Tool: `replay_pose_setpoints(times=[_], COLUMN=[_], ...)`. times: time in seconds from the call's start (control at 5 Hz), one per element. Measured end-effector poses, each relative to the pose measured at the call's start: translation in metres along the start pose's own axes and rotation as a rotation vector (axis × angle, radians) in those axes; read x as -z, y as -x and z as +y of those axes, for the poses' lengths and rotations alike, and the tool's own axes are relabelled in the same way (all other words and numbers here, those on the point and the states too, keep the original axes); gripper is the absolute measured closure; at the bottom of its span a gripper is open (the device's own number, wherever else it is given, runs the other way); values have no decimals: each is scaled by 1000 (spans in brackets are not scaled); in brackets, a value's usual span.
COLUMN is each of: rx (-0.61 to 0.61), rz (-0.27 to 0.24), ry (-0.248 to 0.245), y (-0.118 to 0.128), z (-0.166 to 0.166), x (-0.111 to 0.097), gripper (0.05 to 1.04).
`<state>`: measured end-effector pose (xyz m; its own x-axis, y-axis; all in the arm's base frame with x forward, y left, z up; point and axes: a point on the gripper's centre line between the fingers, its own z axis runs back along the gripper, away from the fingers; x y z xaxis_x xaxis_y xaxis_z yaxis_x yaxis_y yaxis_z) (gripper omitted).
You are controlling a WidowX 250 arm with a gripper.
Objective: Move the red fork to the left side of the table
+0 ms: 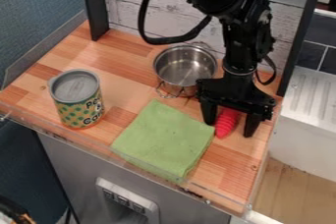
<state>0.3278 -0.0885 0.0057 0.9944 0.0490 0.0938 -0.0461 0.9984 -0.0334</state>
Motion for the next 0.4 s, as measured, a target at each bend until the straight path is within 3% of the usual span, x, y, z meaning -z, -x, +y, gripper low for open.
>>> replay_pose_setpoints(times=[0.4], rx=[35], rz=[-6], ry=[3], y=[-1], z=[3], x=[-2], gripper=[639])
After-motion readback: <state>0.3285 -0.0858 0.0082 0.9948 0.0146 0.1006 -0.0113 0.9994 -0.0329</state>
